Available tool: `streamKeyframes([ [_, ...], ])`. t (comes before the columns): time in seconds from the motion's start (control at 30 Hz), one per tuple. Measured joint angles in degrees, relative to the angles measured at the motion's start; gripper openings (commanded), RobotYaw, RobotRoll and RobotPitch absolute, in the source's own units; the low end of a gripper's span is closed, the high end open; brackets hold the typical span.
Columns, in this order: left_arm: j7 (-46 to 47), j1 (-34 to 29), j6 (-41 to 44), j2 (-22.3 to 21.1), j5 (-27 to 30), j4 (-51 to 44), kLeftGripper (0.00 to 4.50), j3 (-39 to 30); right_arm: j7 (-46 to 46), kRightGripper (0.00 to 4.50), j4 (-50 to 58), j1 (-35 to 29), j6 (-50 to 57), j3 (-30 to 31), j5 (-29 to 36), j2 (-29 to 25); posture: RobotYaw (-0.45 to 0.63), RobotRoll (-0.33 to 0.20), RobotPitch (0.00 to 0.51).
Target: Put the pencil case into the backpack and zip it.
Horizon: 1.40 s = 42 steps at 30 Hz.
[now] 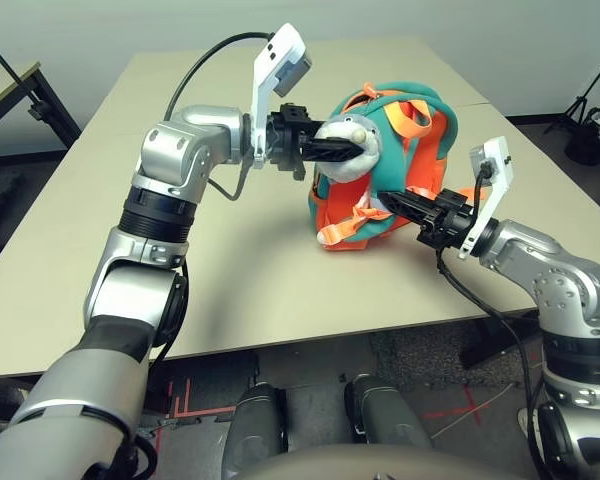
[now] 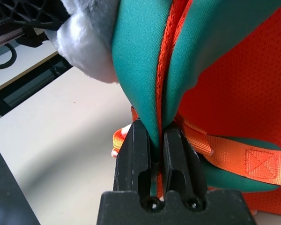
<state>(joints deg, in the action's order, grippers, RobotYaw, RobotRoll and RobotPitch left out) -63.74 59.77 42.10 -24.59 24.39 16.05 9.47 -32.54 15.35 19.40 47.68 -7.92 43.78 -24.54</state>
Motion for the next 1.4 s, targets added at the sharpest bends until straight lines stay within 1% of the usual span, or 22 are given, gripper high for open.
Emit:
streamKeyframes([
  [0.23, -0.03, 0.27, 0.02, -2.96, 0.15, -1.06, 0.4, -1.63, 0.0, 0.02, -0.01, 0.15, -0.01, 0.25, -0.11, 0.57, -0.16, 0.0, 0.005],
  [0.43, -0.97, 0.86, 0.12, -8.11, 0.2, -2.45, 0.4, -2.93, -0.02, 0.02, -0.03, 0.4, -0.04, 0.44, -0.47, 0.72, -0.15, 0.0, 0.003],
  [0.63, -1.47, 0.63, 0.93, -12.17, 0.25, -4.33, 0.4, -3.97, -0.19, 0.02, -0.28, 0.78, -0.06, 0.59, -0.69, 1.03, -0.14, 0.0, 0.003],
  [0.8, -1.89, -1.52, 2.4, -14.46, 0.64, -6.67, 0.4, -4.03, -0.32, 0.02, -0.83, 1.28, -0.06, 0.84, -0.78, 1.07, -0.13, 0.0, 0.006],
  [0.93, -1.96, -5.62, 4.35, -17.5, 1.34, -8.55, 0.4, -5.15, -0.62, 0.02, -1.21, 1.53, -0.06, 1.03, -0.8, 1.07, -0.13, 0.0, 0.005],
  [1.03, -1.71, -8.11, 5.61, -18.38, 2.12, -9.57, 0.4, -6.38, -0.84, 0.02, -1.3, 1.65, -0.06, 1.18, -0.81, 1.14, -0.13, 0.0, 0.005],
  [1.17, -0.58, -13.38, 7.66, -18.45, 3.19, -12.3, 0.4, -7.02, -1.02, 0.02, -1.88, 1.91, -0.07, 1.39, -1.0, 1.17, -0.12, 0.0, 0.001],
  [1.27, 0.06, -17.48, 9.2, -16.55, 3.67, -13.43, 0.4, -5.92, -1.07, 0.02, -2.17, 2.34, -0.07, 1.62, -1.33, 1.18, -0.12, 0.0, 0.001],
  [1.4, 1.01, -19.63, 9.4, -13.52, 3.47, -13.01, 0.4, -3.64, -1.1, 0.02, -2.51, 2.7, -0.08, 1.76, -1.89, 1.21, -0.12, 0.0, 0.004],
])
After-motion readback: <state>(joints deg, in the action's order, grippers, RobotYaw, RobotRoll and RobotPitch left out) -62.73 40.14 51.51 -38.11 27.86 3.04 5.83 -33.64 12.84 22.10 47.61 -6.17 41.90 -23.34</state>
